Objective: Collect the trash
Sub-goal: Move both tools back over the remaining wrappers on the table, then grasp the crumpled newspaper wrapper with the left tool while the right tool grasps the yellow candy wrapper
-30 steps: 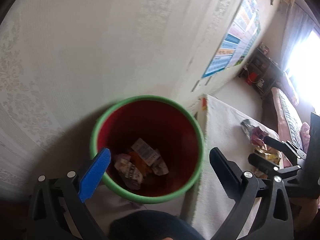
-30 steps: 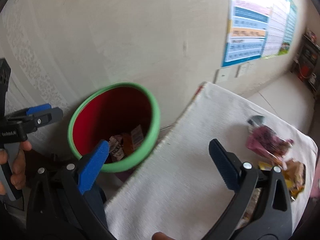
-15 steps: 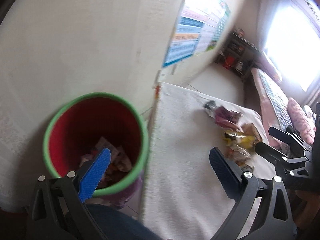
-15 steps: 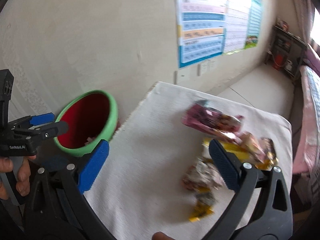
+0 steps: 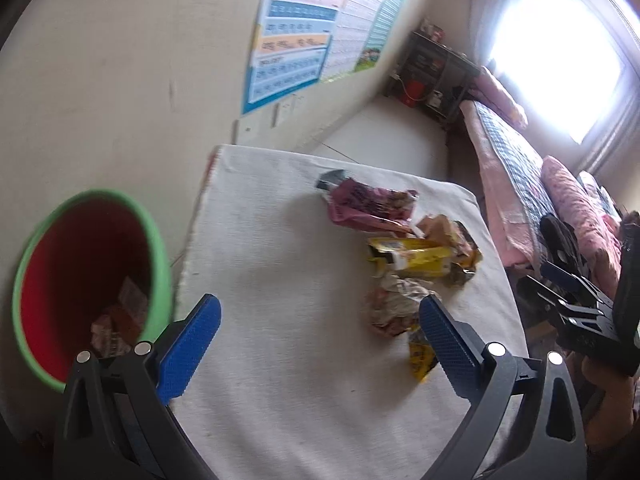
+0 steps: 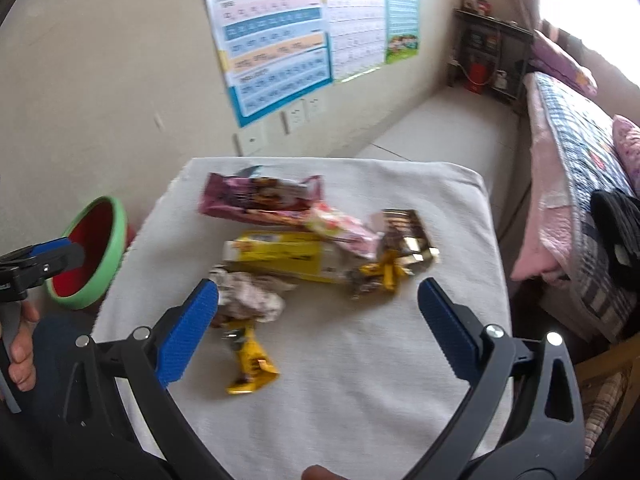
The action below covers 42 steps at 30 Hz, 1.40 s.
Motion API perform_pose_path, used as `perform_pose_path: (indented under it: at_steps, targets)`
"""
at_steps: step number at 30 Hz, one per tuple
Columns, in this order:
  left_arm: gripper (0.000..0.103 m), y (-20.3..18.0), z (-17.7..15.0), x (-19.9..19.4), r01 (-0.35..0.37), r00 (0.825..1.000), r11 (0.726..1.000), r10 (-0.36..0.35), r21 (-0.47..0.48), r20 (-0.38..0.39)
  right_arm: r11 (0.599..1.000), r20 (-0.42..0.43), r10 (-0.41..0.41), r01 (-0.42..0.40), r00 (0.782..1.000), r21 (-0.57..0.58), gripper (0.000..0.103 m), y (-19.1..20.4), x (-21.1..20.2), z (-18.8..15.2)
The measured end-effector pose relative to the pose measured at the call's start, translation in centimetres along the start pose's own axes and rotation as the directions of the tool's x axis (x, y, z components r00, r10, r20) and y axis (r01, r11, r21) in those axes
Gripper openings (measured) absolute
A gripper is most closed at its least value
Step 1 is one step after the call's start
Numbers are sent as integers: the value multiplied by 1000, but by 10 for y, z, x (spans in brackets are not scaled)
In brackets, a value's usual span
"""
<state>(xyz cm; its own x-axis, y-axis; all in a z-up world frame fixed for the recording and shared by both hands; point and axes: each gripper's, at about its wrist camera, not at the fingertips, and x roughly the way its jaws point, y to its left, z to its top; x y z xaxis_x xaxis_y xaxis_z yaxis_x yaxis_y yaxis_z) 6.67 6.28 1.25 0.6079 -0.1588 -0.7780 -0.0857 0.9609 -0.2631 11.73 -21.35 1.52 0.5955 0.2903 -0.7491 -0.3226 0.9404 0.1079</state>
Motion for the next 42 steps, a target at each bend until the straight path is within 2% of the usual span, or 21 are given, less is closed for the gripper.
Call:
perform_pose_path:
  at_steps: [6, 9, 18, 21, 23, 28, 30, 31, 33, 35, 38, 42]
  targets:
    - [95, -30, -1, 19, 52, 997, 998, -50, 46, -51, 999, -10, -29, 29, 1000, 18, 98, -23, 11, -1]
    - [95, -44, -5, 35, 72, 994, 995, -66, 63, -90, 999, -39, -18, 20, 999, 29, 98, -29, 23, -3]
    - [95, -64, -8, 84, 100, 979, 993, -88, 58, -185, 996, -107, -42, 50, 993, 67, 98, -50, 63, -8]
    - [95, -67, -6, 100, 114, 972, 993, -105, 33, -208, 995, -123, -39, 50, 992, 86, 90, -54, 75, -8]
    - [94, -71, -6, 110, 114, 970, 993, -104, 34, -219, 994, -143, -35, 49, 989, 96, 77, -56, 85, -9]
    - [94, -73, -8, 130, 114, 964, 993, -104, 23, -245, 992, -168, -27, 47, 985, 116, 68, -56, 102, -11]
    - [89, -74, -9, 137, 126, 959, 992, -119, 13, -256, 992, -178, -26, 48, 984, 119, 63, -56, 107, -12]
    - [84, -75, -10, 141, 132, 956, 991, -124, 10, -264, 992, -182, -25, 47, 983, 120, 59, -56, 110, -12]
    - [76, -75, -13, 147, 121, 955, 993, -114, 9, -274, 991, -195, -20, 46, 981, 126, 49, -57, 115, -13]
    - [60, -77, -16, 151, 130, 950, 992, -123, 5, -289, 990, -201, -26, 53, 979, 128, 38, -57, 119, -14]
    - [51, -79, -17, 149, 130, 953, 991, -120, 17, -279, 990, -195, -13, 40, 981, 138, 30, -58, 117, -15]
    - [47, -76, -19, 142, 126, 958, 992, -118, 16, -260, 989, -191, 3, 25, 982, 142, 27, -59, 111, -18]
